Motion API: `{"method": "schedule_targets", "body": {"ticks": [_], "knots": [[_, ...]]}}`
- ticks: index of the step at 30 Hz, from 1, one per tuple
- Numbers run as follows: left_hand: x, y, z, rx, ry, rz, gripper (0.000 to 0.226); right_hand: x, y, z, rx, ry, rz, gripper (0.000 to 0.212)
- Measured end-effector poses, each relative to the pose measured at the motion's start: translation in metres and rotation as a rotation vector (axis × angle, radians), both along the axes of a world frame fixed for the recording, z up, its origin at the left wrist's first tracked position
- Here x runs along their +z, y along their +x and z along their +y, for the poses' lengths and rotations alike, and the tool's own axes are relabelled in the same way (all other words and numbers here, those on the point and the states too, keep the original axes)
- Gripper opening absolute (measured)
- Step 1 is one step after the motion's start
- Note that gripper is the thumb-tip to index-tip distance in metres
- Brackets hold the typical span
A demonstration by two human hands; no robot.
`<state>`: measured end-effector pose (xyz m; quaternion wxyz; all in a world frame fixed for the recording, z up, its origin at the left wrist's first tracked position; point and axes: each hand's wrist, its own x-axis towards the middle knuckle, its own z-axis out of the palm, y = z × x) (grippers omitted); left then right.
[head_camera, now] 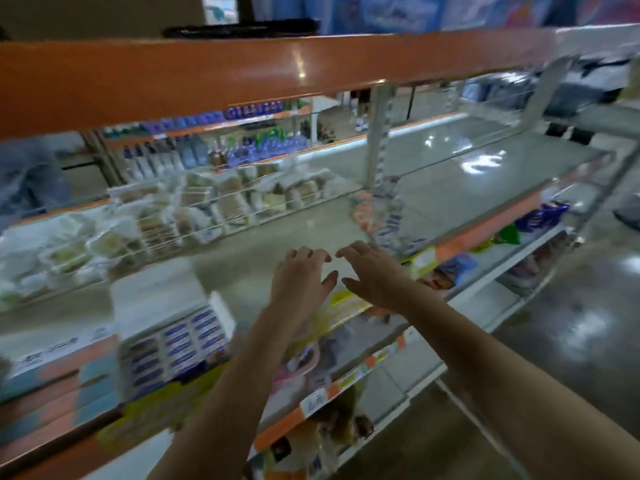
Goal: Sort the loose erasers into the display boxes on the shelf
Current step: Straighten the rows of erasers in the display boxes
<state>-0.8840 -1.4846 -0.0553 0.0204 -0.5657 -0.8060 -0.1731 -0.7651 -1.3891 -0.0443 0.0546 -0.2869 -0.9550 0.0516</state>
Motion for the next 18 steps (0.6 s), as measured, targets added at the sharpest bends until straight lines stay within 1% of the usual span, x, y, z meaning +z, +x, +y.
{"method": "schedule_targets", "body": {"ticks": [2,5,9,11,13,15,18], "knots": [[-0.006,0.021,0.036,-0.038,-0.043,0.007,0.039,-0.004,0.024,0.031,-0.039,-0.008,-0.01,0.052],[-0.016,0.044,0.081,-0.083,-0.1,0.021,0.041,-0.015,0.052,0.072,-0.083,-0.076,0.006,0.051],[-0.026,0.054,0.134,-0.066,-0.134,0.05,0.051,-0.029,0.071,0.124,-0.14,-0.13,0.025,0.048],[-0.031,0.048,0.164,-0.038,-0.114,0.04,0.055,-0.034,0.073,0.151,-0.177,-0.17,0.057,0.046],[-0.037,0.032,0.197,-0.007,-0.107,0.024,0.05,-0.038,0.071,0.18,-0.192,-0.189,0.083,0.047],[-0.04,0.013,0.229,0.009,-0.107,0.044,0.05,-0.038,0.065,0.209,-0.189,-0.192,0.083,0.048],[-0.042,-0.009,0.266,0.057,-0.14,0.057,0.04,-0.034,0.051,0.25,-0.19,-0.198,0.081,0.045]]}}
